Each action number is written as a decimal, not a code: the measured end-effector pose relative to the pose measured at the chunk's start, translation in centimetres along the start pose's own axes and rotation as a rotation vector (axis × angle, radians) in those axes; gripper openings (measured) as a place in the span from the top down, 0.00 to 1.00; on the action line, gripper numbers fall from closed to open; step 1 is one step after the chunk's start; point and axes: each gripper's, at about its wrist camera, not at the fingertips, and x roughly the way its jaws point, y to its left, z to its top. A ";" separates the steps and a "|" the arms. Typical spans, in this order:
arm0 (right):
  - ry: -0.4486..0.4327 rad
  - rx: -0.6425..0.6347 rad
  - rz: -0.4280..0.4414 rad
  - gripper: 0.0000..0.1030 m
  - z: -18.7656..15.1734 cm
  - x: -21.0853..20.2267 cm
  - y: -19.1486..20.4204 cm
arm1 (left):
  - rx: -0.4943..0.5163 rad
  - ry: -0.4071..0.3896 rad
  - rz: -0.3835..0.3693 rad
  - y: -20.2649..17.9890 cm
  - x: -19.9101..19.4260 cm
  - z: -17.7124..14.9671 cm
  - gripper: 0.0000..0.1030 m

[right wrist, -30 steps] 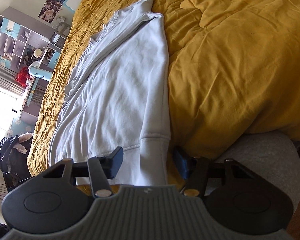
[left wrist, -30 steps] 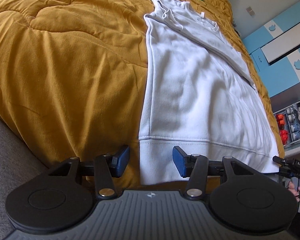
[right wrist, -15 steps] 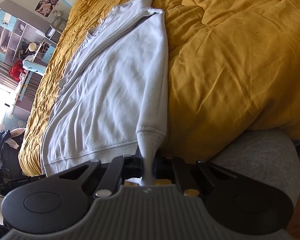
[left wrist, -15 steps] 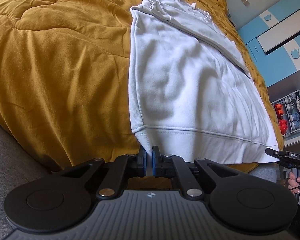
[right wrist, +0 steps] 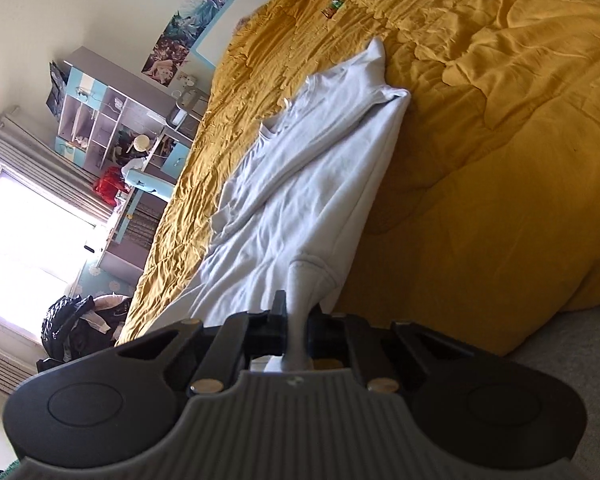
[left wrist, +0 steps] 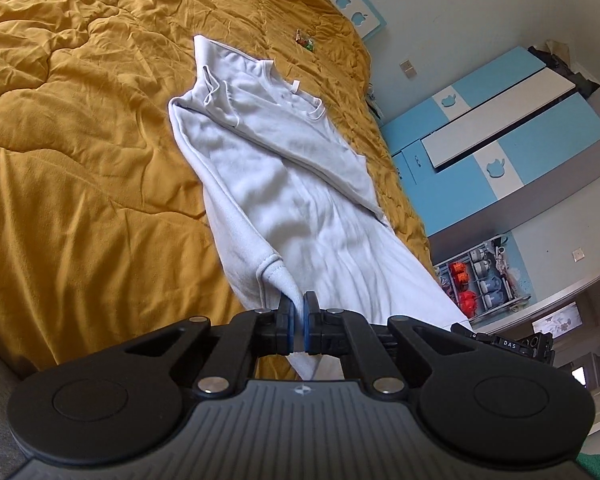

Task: Fold small clothes
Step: 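Lift the hem with both tools, fold it up to the collar, release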

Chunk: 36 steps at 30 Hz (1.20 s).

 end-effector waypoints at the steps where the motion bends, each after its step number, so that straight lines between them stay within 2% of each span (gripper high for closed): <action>1: -0.019 -0.002 0.020 0.97 0.3 -0.2 0.4 | -0.019 -0.019 -0.011 0.2 -0.1 0.3 0.96; 5: -0.157 0.016 0.101 0.97 1.7 -0.9 1.0 | -0.039 -0.114 -0.011 0.1 -0.5 1.4 0.96; 9: -0.241 -0.014 0.176 0.97 3.0 -0.5 2.2 | -0.032 -0.214 -0.046 -0.8 -0.3 3.0 0.96; 12: -0.283 -0.065 0.150 0.97 4.2 0.1 3.6 | -0.014 -0.257 -0.032 -1.6 0.4 4.6 0.96; 15: -0.343 -0.171 0.087 0.97 5.8 0.6 5.8 | 0.020 -0.295 -0.004 -2.6 0.8 6.2 0.96; 18: -0.389 -0.234 0.093 0.97 7.6 1.2 7.4 | 0.033 -0.342 0.008 -3.4 1.4 8.2 0.96; 23: -0.407 -0.230 0.075 0.97 12.2 3.4 8.9 | 0.049 -0.428 0.047 -4.7 3.3 11.8 0.96; 27: -0.414 -0.223 0.032 0.97 16.2 6.0 9.6 | 0.030 -0.454 0.062 -4.9 5.6 14.8 0.96; 30: -0.413 -0.212 0.000 0.97 19.2 8.2 9.7 | 0.053 -0.481 0.100 -5.0 7.0 16.7 0.96; 36: -0.381 -0.175 -0.073 0.97 24.8 14.0 8.1 | 0.072 -0.468 0.156 -4.3 10.9 21.3 0.96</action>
